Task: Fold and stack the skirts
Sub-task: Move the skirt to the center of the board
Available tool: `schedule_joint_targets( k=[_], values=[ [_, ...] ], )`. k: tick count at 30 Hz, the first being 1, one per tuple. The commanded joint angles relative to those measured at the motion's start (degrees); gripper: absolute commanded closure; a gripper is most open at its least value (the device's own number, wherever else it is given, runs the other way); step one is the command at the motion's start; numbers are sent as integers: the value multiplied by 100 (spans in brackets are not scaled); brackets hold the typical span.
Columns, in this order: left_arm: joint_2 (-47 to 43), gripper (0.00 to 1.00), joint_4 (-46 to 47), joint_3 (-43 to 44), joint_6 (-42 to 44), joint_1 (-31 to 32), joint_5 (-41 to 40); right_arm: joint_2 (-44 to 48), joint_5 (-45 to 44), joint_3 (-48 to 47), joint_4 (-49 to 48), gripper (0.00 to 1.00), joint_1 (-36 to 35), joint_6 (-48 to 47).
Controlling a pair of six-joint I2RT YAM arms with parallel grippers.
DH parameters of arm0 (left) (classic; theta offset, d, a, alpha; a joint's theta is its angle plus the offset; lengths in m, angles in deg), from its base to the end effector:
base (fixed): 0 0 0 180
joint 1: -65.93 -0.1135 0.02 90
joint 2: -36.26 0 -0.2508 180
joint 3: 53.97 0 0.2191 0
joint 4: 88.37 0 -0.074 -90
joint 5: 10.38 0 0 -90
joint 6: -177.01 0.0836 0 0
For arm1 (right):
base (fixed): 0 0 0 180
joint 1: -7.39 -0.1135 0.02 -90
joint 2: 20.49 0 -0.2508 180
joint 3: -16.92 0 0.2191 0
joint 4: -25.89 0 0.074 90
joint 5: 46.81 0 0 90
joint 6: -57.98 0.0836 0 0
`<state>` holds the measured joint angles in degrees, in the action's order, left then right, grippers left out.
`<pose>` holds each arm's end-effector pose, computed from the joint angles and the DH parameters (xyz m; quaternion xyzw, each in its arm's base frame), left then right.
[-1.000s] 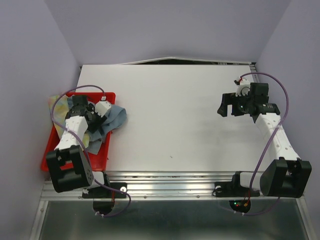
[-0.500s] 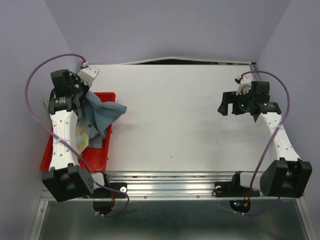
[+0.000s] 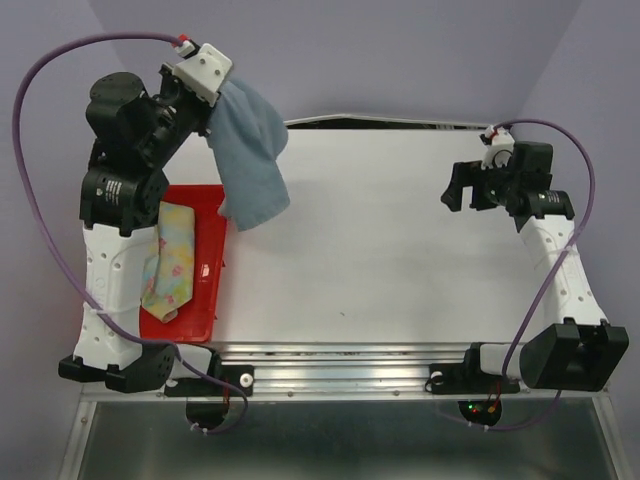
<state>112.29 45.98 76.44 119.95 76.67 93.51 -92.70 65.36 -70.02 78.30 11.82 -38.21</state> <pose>0.2325 -0.0645 0.5585 0.3257 0.5659 0.0678 0.7544 0.2767 0.0102 0.3155 -0.0983 0.8794 0.1318 0.4468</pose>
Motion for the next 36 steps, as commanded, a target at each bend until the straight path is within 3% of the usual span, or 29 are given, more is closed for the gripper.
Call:
schedule_joint_targets(
  k=[1,4,7,10,16,18,22,26,30,32,36],
  values=[
    [-79,100,233,28,9,875,18,-92,-152,-532,101,0,-3,48],
    [-132,100,225,-780,395,1516,-420,-258,-362,-814,172,0,58,110],
    [-141,100,819,-2209,485,2351,-755,-434,-504,-1025,233,0,329,233],
    [217,100,1260,-2496,47,2406,-721,-697,-320,-1209,391,0,550,321],
    [1323,100,1823,-1759,-280,2327,-1299,-1076,304,-1289,445,0,744,444],
    [1755,100,1912,-926,-219,2283,-2177,-1190,463,-1341,436,0,744,531],
    [2853,100,1764,1338,-333,1627,-2715,-1445,542,-1648,453,0,744,576],
    [2954,100,2007,1986,86,1230,-2673,-1516,613,-1860,497,0,744,602],
    [2304,100,2912,961,966,1211,-2235,-1507,692,-1922,489,0,744,602],
    [1777,100,3440,7,1396,1211,-1235,-1455,674,-1878,462,0,744,787],
    [1423,100,3409,-1089,2125,1744,-361,-1428,560,-1764,462,0,805,752]
  ],
)
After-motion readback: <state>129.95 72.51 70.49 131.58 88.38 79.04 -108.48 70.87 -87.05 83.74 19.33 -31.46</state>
